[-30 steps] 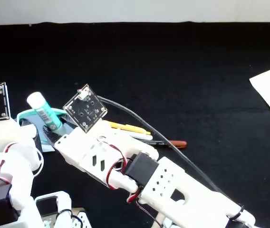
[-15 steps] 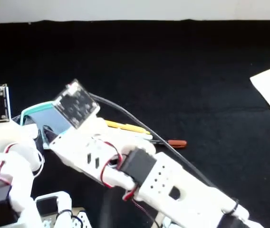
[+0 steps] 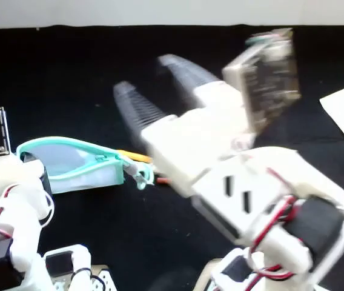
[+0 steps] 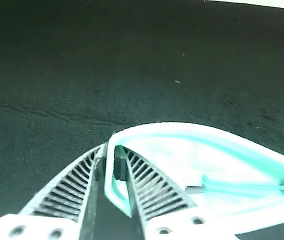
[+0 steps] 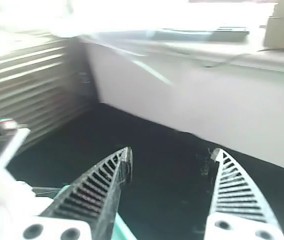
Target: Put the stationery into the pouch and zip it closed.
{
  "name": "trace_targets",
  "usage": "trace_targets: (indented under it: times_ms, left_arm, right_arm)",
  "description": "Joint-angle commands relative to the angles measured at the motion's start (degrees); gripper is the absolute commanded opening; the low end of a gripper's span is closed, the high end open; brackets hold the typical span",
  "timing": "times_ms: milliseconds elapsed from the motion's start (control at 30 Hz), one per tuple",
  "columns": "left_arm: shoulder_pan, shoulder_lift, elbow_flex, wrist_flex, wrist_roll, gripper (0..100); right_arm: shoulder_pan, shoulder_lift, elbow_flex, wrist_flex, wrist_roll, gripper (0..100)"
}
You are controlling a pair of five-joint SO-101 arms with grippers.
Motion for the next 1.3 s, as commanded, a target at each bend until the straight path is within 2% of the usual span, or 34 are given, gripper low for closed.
trace_targets:
  times_ms: [0, 100, 200, 333, 433, 533, 633, 733, 833, 1100, 1267]
  left_arm:
    - [0.7, 0.6, 1.8, 0.3, -0.3, 1]
    - [1.0, 0.6, 1.8, 0.3, -0.3, 1]
    - [1.0, 0.6, 1.8, 0.3, -0.3, 1]
    - [1.0, 0.6, 1.9, 0.3, -0.3, 1]
    - [1.0, 0.6, 2.0, 0.3, -0.3, 1]
    - [1.1, 0.6, 2.0, 0.2, -0.3, 1]
    - [1.1, 0.6, 2.1, 0.2, -0.3, 1]
    - [1.1, 0.6, 2.1, 0.2, -0.3, 1]
    - [1.1, 0.7, 2.1, 0.3, -0.3, 1]
    - [1.1, 0.7, 2.1, 0.5, -0.3, 1]
    - [1.0, 0.7, 2.1, 0.7, -0.3, 1]
  right_arm:
    - [6.8, 0.9, -2.6, 8.4, 6.9, 25.5]
    - [9.5, 1.4, -2.2, 15.7, 14.0, 25.5]
    - [14.3, 1.2, 1.5, 18.7, 19.8, 25.5]
    - [21.2, 1.3, 14.7, 19.6, 32.2, 25.5]
    - [23.2, 1.3, 31.8, 16.8, 41.9, 25.5]
    - [23.1, 0.7, 49.1, 8.7, 51.6, 25.5]
    - [22.1, 0.5, 61.6, 0.3, 57.8, 25.5]
    - [19.4, 0.6, 69.5, -4.4, 61.0, 25.5]
    - [17.3, 1.1, 74.4, -8.8, 61.1, 25.5]
    - [17.5, 1.4, 84.6, -24.4, 61.5, 25.5]
    - [17.5, 7.1, 85.6, -29.5, 61.6, 25.5]
